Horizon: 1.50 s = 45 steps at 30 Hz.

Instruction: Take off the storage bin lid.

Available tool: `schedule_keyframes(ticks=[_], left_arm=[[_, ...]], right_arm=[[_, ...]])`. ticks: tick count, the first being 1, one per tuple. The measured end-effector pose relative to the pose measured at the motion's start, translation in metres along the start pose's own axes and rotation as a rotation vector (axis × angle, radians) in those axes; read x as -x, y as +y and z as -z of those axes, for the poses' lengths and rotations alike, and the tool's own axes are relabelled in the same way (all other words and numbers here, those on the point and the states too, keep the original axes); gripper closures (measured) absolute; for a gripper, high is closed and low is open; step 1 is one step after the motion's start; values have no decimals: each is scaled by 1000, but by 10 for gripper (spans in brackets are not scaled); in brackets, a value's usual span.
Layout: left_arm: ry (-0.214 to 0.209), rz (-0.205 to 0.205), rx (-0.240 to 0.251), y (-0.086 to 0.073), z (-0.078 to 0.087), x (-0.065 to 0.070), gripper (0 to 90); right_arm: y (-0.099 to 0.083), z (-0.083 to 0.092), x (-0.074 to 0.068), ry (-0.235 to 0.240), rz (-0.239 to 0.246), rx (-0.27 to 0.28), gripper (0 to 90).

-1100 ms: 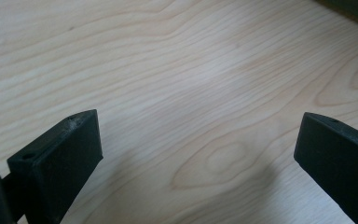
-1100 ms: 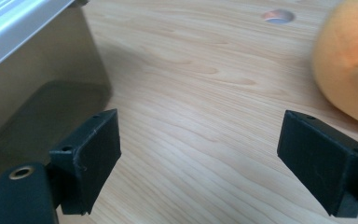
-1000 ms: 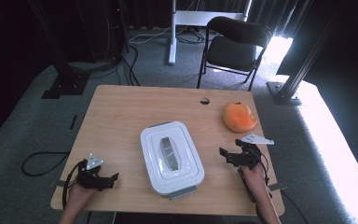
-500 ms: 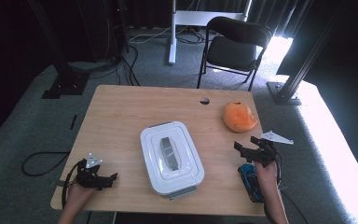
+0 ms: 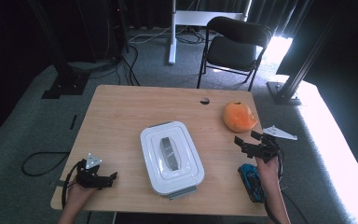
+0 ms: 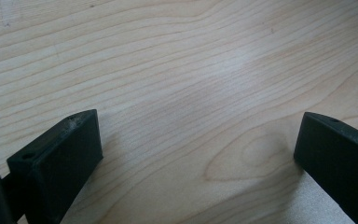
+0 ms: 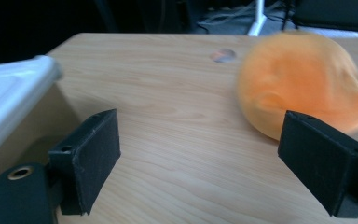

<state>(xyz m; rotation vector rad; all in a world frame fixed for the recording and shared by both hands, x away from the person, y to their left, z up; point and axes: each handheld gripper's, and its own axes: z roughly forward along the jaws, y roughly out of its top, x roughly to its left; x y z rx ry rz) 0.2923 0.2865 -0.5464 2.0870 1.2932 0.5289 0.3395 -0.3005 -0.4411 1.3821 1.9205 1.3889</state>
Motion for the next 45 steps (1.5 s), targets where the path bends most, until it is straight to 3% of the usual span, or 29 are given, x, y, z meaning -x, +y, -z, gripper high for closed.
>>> schedule_keyframes(ticks=[6,10,16,29,38,45], left_arm=[[0,0,1,0,0,0,12],[0,-1,1,0,0,0,12],[0,0,1,0,0,0,12],[1,1,0,0,0,0,12],[4,5,-1,0,0,1,12],[9,9,-2,0,0,1,12]], right_arm=[[11,9,-29,74,33,23,124],[13,10,-50,72,74,-4,124],[13,7,-81,202,112,-35,119],[14,-10,-136,335,185,-62,119],[9,-30,-173,386,267,-113,119],[2,-45,-196,343,351,-197,121]])
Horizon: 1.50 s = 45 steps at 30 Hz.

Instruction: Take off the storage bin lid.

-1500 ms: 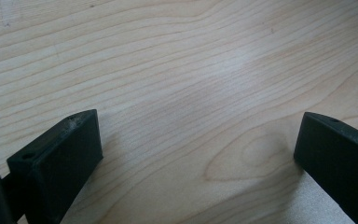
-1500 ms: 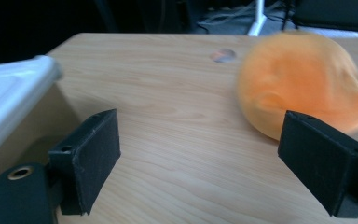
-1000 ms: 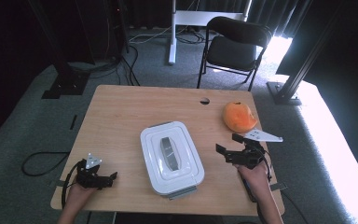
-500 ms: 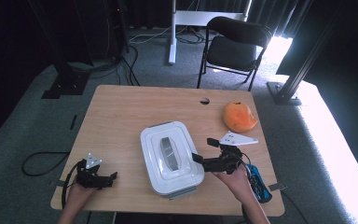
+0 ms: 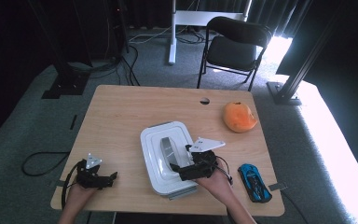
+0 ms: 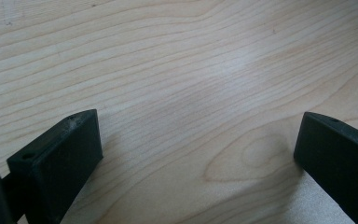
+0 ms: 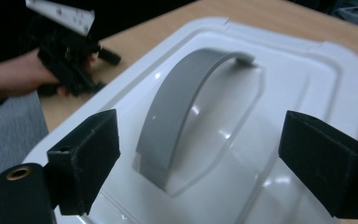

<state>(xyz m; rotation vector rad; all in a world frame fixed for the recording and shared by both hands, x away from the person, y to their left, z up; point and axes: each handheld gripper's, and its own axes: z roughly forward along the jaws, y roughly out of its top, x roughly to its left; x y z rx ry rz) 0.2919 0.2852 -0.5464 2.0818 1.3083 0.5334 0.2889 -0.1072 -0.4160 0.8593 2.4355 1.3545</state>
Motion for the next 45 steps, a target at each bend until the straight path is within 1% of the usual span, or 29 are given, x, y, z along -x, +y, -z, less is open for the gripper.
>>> schedule_keyframes(ticks=[1,3,5,7,8,9,10,13,15,16,17,18,19,21,23,27,28,30,37,40,45], left_arm=[[2,3,-1,0,0,0,12],[6,6,-2,1,0,1,12],[7,8,-2,1,0,1,12],[8,8,-2,1,0,1,12],[9,9,-2,1,0,1,13],[9,9,-2,1,0,1,13],[9,10,-1,1,0,1,12],[9,9,-1,1,0,1,12],[9,9,-1,1,0,1,13],[10,10,0,1,-1,2,12],[10,10,0,1,-1,2,12],[11,11,0,1,-1,2,13],[11,11,0,1,-1,2,12],[11,11,0,1,-1,2,13],[11,11,0,1,-1,2,12],[11,11,0,1,-1,2,12],[11,11,0,1,-1,2,13],[11,11,0,1,-1,2,12],[11,11,0,1,-1,2,12],[12,12,0,1,-1,2,13],[12,12,1,1,-1,2,12]], right_arm=[[0,-2,-2,-11,0,-8,134],[1,-5,-4,1,-10,-12,140],[1,-8,-7,-15,-4,-25,145],[1,-9,-8,-14,-2,-23,160],[1,-11,-11,-27,-5,-24,205],[1,-12,-13,-35,-2,-20,229],[1,-13,-13,-39,2,-20,233],[1,-15,-16,-51,17,-48,290],[2,-16,-17,-41,16,-55,335],[2,-17,-18,-40,17,-56,380],[2,-17,-19,-36,20,-59,400],[2,-17,-19,-43,20,-62,417],[1,-17,-20,-43,13,-63,438],[1,-17,-21,-33,8,-59,461],[1,-17,-22,-33,7,-58,520],[0,-16,-21,-21,4,-54,583],[0,-16,-21,-22,8,-51,620],[0,-16,-23,-27,16,-48,621],[0,-16,-23,-24,-3,-48,636],[-1,-16,-21,-11,-30,-46,648],[0,-14,-17,27,-71,-43,666]])
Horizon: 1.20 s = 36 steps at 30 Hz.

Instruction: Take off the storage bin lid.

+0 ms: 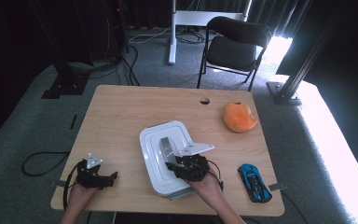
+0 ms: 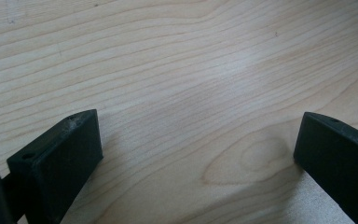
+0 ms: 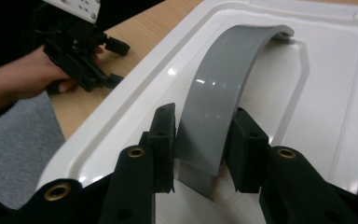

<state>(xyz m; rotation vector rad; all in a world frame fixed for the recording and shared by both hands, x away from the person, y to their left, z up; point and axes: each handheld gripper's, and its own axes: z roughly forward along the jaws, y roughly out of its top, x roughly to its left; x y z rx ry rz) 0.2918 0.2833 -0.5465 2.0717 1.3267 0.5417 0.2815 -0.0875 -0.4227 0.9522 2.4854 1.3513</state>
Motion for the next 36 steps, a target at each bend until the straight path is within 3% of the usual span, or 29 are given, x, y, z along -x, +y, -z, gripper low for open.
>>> schedule_keyframes(ticks=[11,21,30,36], left_arm=[[0,1,0,0,0,0,12],[1,0,2,0,0,0,13],[1,0,1,0,0,0,13],[0,-1,-1,0,0,0,13]], right_arm=[[4,10,1,58,-21,31,699],[11,30,8,59,-39,94,707],[18,54,25,6,-53,150,709],[23,74,44,-61,-68,189,709]])
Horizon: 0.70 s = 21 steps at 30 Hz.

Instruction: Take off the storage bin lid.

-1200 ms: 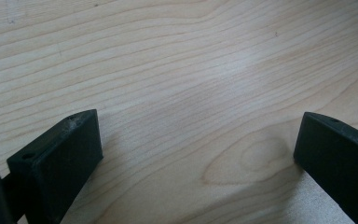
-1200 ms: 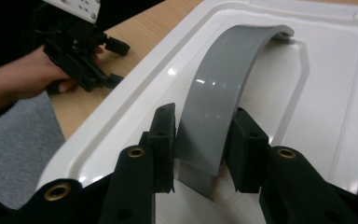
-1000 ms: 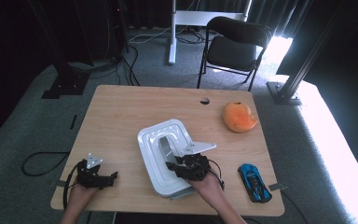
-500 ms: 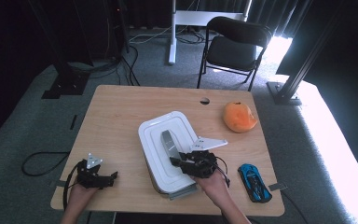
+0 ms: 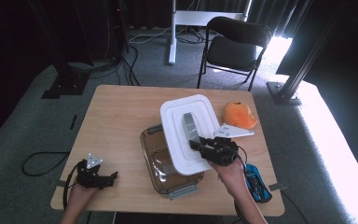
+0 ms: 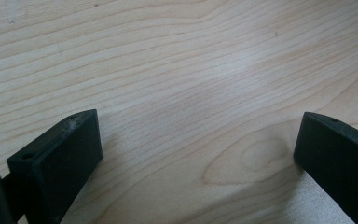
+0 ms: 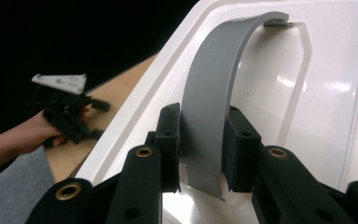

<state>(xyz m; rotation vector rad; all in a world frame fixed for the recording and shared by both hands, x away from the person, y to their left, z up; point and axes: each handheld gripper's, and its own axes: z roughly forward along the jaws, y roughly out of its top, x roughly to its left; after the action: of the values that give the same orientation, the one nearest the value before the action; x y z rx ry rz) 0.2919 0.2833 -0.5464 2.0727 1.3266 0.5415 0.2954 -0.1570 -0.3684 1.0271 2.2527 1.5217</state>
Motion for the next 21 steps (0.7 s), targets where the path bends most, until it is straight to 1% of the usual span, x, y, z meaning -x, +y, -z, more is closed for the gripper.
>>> schedule_keyframes(ticks=[1,2,3,9,12,14,18,19,20,21], left_arm=[[0,0,0,0,0,0,13],[1,1,0,0,0,0,13],[1,1,0,0,0,0,13],[2,3,0,0,0,0,12],[2,3,1,0,0,0,12],[3,2,0,0,0,0,13],[3,0,1,0,0,0,12],[3,0,1,0,0,0,13],[3,1,1,0,0,0,13],[3,3,3,0,0,0,13]], right_arm=[[0,0,0,0,0,0,709],[1,2,3,-10,-3,6,709],[3,6,10,-26,-10,12,709],[7,12,28,-74,-29,29,709],[9,12,39,-91,-44,33,710],[11,11,44,-104,-42,35,709],[15,8,57,-136,-53,33,709],[15,8,57,-136,-53,33,709],[17,7,60,-148,-52,33,709],[19,5,67,-166,-56,34,709]])
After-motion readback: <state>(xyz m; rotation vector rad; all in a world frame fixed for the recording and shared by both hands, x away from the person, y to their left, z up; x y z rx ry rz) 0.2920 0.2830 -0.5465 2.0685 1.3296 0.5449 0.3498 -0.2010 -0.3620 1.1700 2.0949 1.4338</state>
